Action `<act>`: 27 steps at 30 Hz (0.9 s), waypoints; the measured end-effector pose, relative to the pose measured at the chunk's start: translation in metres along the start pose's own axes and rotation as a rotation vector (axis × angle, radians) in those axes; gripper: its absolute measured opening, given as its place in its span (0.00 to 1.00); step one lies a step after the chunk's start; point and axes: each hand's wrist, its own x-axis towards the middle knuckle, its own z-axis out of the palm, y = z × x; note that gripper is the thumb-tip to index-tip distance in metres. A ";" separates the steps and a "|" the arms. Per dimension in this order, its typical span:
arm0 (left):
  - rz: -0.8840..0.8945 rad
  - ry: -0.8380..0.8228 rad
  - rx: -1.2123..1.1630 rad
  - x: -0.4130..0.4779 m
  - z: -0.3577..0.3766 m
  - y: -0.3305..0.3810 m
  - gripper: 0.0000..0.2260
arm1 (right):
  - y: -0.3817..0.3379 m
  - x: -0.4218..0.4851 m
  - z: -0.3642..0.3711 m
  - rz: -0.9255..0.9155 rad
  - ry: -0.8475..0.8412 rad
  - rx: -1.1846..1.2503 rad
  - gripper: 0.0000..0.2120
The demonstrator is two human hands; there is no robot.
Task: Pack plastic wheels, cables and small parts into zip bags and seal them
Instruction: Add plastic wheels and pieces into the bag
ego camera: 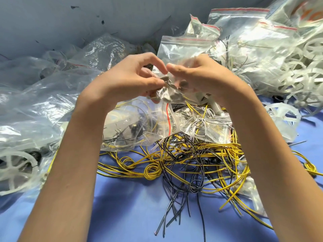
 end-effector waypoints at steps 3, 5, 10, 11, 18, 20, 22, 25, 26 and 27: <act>-0.008 -0.044 0.018 0.001 0.002 -0.001 0.10 | 0.004 0.003 -0.002 0.012 0.038 0.046 0.16; -0.006 -0.021 0.011 0.003 0.004 -0.002 0.12 | 0.006 0.006 -0.002 0.043 0.094 0.071 0.25; 0.022 0.095 -0.007 0.007 0.007 -0.004 0.18 | 0.002 0.003 -0.005 -0.023 0.132 0.203 0.48; 0.028 0.122 -0.007 0.007 0.007 -0.004 0.19 | 0.000 0.002 -0.007 -0.058 0.101 0.188 0.44; 0.115 0.226 0.121 0.006 0.005 0.000 0.20 | -0.003 -0.002 -0.013 -0.017 -0.083 -0.077 0.33; 0.099 0.240 0.182 0.007 0.007 0.000 0.16 | -0.001 -0.001 -0.014 -0.040 -0.063 -0.123 0.19; 0.098 0.273 0.254 0.008 0.008 -0.001 0.09 | 0.001 0.001 -0.014 -0.051 -0.009 -0.163 0.13; 0.098 0.293 0.342 0.009 0.007 -0.002 0.05 | 0.003 0.002 -0.015 -0.056 0.045 -0.136 0.10; 0.092 0.282 0.329 0.010 0.007 -0.003 0.05 | 0.002 0.001 -0.016 -0.062 0.068 -0.138 0.10; 0.082 0.263 0.276 0.009 0.007 -0.002 0.04 | 0.000 0.001 -0.016 -0.069 0.078 -0.103 0.10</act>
